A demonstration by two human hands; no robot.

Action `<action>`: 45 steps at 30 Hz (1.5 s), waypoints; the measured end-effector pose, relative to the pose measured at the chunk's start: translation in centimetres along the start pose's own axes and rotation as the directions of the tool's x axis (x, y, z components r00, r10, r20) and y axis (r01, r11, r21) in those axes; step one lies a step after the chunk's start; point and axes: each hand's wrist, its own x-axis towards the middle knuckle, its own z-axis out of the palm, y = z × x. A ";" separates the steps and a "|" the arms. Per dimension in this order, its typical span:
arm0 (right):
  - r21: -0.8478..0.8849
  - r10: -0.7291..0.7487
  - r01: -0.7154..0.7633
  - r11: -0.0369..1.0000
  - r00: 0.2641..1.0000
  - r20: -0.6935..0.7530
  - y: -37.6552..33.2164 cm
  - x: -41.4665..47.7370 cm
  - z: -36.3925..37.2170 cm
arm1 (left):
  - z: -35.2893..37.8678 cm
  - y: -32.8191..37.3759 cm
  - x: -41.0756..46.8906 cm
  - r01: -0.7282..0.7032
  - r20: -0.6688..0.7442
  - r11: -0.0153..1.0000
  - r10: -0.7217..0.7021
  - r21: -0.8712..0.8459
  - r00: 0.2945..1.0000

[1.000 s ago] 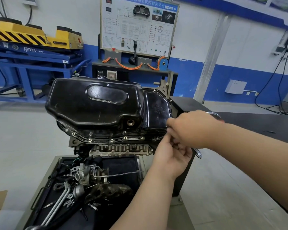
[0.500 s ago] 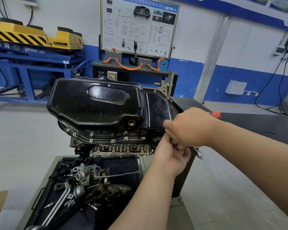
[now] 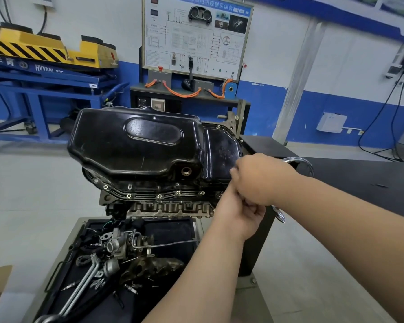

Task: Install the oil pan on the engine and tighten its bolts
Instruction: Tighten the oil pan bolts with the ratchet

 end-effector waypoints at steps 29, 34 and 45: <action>0.684 0.422 -0.578 0.446 0.809 0.409 -0.1 -1.3 0.1 | -0.9 -1.9 0.6 0.001 0.079 0.993 0.009 -0.119 0.997; 0.473 0.287 -0.361 0.804 0.932 0.223 0.4 -0.9 0.4 | -0.6 -1.9 1.1 -0.003 0.044 0.981 0.012 -0.194 0.999; 0.578 0.392 -0.486 0.656 0.873 0.289 0.7 -0.8 0.0 | -0.2 -1.9 0.4 0.013 0.164 0.978 0.021 -0.208 0.986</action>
